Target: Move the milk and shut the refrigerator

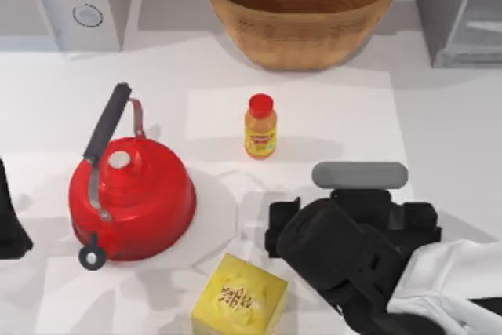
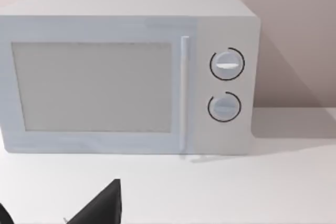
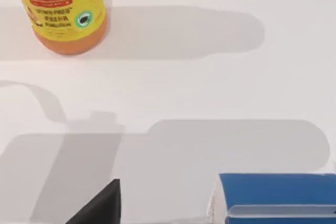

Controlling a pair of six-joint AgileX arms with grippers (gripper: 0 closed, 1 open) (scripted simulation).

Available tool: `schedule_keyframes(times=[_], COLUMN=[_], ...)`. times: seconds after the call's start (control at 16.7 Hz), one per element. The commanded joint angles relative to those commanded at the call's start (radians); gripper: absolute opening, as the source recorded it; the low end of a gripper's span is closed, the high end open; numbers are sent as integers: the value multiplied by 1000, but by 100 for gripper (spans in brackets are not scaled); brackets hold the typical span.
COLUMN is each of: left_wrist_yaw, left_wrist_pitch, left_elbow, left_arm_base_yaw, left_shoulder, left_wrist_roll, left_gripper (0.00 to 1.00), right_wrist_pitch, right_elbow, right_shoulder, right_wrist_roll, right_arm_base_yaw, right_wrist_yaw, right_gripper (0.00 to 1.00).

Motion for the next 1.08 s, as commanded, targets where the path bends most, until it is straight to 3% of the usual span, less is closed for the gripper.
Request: schedule_keyframes(times=[0.3,1.08], left_wrist_yaw=[0,0], left_wrist_pitch=[0,0], left_elbow=[0,0], left_arm_base_yaw=[0,0], left_shoulder=[0,0], left_wrist_roll=[0,0], left_gripper=[100,100], right_wrist_pitch=[30,30], right_elbow=[0,0], right_shoulder=[21,21], right_wrist_roll=[-21,-21], right_arm_base_yaw=[-19,-19], right_wrist_yaw=[-12,-12], right_gripper=[100,2])
